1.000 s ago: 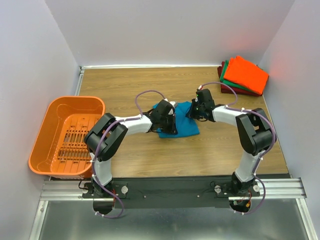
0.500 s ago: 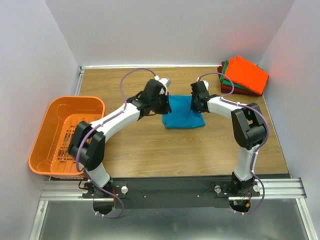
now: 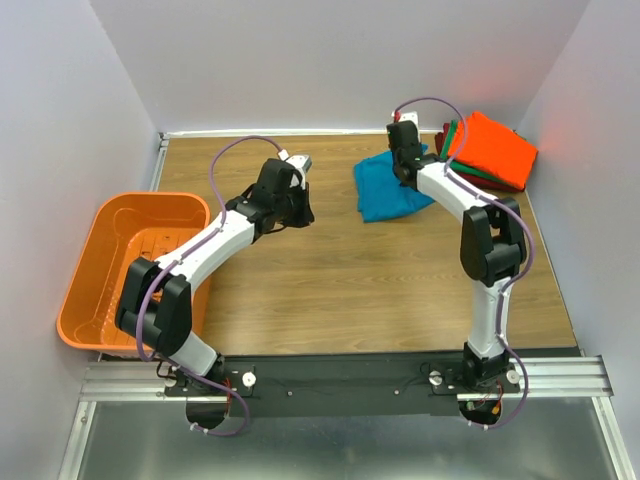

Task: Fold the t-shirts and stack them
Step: Neatly place the folded tshirt to the corner

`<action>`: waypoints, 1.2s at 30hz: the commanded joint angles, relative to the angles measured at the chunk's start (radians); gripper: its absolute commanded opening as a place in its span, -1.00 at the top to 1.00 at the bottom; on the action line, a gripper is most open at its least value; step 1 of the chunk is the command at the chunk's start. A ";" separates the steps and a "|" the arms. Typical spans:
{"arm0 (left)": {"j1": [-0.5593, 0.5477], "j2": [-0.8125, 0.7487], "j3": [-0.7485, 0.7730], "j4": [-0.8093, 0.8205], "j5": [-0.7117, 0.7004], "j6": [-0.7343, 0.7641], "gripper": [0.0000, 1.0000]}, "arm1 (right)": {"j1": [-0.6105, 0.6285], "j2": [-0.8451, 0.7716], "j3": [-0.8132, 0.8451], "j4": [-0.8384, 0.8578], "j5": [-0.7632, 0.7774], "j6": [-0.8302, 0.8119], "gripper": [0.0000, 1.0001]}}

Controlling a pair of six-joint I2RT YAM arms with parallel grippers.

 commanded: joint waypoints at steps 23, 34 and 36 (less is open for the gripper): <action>0.081 0.029 -0.020 0.026 0.100 0.057 0.89 | -0.208 0.247 0.644 -0.024 0.108 -0.495 0.99; 0.092 0.043 -0.026 0.031 0.120 0.057 0.90 | -0.244 0.267 0.805 -0.024 0.078 -0.521 0.99; 0.092 0.046 -0.027 0.032 0.126 0.056 0.90 | -0.249 0.263 0.813 -0.022 0.076 -0.512 0.99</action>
